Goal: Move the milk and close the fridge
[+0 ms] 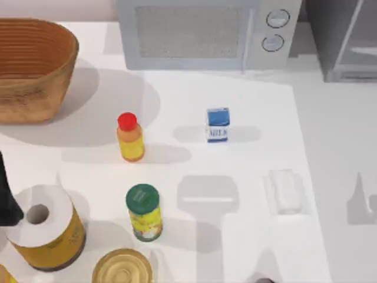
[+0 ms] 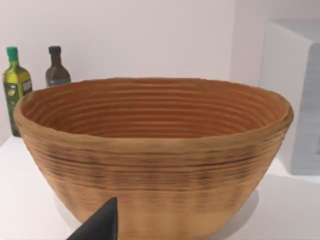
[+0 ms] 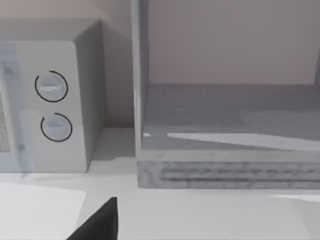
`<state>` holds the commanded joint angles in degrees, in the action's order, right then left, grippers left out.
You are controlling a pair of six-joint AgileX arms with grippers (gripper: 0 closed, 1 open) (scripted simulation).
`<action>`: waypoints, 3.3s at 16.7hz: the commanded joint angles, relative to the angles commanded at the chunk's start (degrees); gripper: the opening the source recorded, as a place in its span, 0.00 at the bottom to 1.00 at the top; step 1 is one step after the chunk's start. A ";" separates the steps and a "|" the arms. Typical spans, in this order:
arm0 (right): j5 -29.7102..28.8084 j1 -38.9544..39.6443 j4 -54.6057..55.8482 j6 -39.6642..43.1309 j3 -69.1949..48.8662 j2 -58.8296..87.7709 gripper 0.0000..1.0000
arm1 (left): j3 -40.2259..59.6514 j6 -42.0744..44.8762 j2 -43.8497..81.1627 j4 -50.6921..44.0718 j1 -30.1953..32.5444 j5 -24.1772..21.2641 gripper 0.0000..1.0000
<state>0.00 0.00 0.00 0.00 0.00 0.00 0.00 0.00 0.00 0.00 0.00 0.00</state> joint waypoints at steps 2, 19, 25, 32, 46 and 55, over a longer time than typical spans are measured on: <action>-0.11 0.10 0.11 -0.01 0.00 0.11 1.00 | 0.00 0.00 0.00 0.00 0.00 0.00 1.00; -49.73 49.53 38.35 -0.97 -1.10 40.64 1.00 | 0.00 0.00 0.00 0.00 0.00 0.00 1.00; -53.18 52.93 41.81 -1.04 -1.38 44.01 1.00 | 0.00 0.00 0.00 0.00 0.00 0.00 1.00; -52.54 52.33 46.23 -1.42 -6.89 53.11 1.00 | 0.00 0.00 0.00 0.00 0.00 0.00 1.00; -44.65 48.24 71.88 -6.36 -42.09 124.98 1.00 | 0.00 0.00 0.00 0.00 0.00 0.00 1.00; -43.25 47.93 75.90 -6.15 -47.62 132.11 1.00 | 0.00 0.00 0.00 0.00 0.00 0.00 1.00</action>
<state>-43.25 47.93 75.90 -6.15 -47.62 132.11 0.00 0.00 0.00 0.00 0.00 0.00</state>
